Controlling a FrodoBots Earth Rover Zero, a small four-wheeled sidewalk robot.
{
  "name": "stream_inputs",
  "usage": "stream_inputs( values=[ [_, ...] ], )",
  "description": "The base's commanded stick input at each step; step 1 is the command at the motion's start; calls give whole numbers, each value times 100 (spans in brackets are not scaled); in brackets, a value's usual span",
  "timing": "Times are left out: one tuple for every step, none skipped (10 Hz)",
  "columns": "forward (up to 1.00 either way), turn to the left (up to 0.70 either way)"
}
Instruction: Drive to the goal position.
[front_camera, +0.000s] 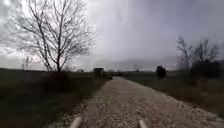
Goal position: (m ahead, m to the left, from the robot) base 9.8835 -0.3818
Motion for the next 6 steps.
stream_inputs(
  values=[
    [50,0],
    [50,0],
    [50,0],
    [50,0],
    [50,0],
    [50,0]
  ],
)
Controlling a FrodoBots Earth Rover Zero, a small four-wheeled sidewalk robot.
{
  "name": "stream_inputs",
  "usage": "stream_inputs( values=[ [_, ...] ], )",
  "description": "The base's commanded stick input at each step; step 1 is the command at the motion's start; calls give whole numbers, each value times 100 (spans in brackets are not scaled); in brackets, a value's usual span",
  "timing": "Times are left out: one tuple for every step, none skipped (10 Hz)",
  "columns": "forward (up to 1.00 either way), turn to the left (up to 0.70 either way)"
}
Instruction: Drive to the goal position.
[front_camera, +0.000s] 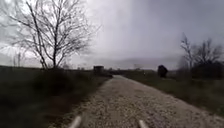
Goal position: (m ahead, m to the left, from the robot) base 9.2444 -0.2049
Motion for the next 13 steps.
stream_inputs(
  values=[
    [50,0],
    [50,0],
    [50,0],
    [50,0],
    [50,0],
    [50,0],
    [50,0],
    [50,0],
    [50,0],
    [50,0],
    [50,0],
    [50,0],
    [50,0]
  ],
)
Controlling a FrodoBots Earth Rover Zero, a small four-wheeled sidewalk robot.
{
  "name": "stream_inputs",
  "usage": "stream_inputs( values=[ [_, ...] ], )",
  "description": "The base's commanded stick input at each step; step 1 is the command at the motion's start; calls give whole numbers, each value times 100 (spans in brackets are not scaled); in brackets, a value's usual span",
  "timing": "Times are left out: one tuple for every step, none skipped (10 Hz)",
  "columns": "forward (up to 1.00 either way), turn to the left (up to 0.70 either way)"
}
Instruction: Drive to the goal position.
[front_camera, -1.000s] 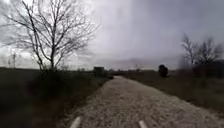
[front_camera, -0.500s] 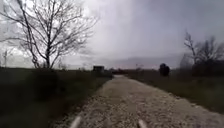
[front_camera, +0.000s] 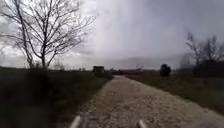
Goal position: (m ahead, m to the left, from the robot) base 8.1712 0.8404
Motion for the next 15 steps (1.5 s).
stream_inputs(
  values=[
    [50,-2],
    [50,-30],
    [50,-47],
    [50,-30],
    [50,-6],
    [50,0],
    [50,0],
    [50,0],
    [50,0],
    [50,0],
    [50,0],
    [50,0],
    [50,0],
    [50,0],
    [50,0]
  ],
)
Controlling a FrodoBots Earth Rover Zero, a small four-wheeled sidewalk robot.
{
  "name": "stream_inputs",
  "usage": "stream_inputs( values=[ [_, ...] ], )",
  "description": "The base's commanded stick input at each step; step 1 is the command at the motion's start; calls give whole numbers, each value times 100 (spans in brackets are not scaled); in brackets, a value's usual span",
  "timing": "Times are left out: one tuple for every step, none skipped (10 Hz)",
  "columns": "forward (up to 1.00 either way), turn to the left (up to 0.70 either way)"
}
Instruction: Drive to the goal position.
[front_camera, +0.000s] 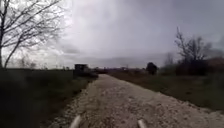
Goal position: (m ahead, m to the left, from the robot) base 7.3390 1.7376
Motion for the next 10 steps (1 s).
stream_inputs(
  values=[
    [50,0],
    [50,0],
    [50,0],
    [50,0],
    [50,0],
    [50,0],
    [50,0],
    [50,0],
    [50,0],
    [50,0]
  ],
)
